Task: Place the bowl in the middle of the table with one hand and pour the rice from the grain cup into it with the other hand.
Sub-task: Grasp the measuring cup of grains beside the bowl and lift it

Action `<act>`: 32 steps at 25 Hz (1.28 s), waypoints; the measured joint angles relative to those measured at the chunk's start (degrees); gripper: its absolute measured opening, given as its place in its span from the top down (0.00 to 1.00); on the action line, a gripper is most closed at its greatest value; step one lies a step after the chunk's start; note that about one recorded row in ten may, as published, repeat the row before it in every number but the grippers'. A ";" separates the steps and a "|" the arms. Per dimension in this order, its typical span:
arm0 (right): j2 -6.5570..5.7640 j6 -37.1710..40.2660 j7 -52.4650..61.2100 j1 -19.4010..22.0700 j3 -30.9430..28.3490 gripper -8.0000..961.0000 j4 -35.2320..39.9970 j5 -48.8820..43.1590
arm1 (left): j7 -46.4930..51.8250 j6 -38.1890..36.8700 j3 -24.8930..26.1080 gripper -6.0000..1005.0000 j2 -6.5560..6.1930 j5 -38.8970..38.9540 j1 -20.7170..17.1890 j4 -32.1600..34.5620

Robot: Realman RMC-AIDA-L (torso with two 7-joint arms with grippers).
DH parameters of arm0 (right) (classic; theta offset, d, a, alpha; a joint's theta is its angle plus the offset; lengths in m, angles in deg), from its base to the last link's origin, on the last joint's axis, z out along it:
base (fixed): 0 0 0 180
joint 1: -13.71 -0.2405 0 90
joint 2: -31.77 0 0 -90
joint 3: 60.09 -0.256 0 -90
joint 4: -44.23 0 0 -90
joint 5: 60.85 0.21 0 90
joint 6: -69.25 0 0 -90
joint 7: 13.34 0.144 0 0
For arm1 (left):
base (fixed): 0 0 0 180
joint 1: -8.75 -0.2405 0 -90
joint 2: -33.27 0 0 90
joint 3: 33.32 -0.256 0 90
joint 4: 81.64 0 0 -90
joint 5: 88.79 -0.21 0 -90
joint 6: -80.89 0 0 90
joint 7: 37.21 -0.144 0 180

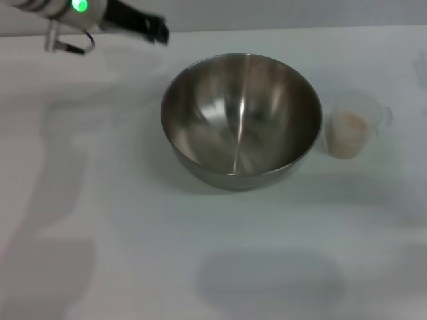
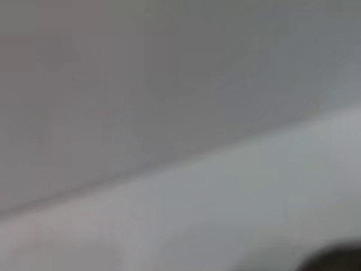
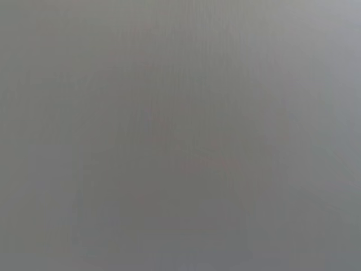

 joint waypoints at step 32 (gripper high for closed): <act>2.00 -1.39 0.01 5.43 0.92 0.23 -2.52 -0.58 | 45.06 -133.87 -35.91 0.67 -1.69 -14.78 -29.01 31.55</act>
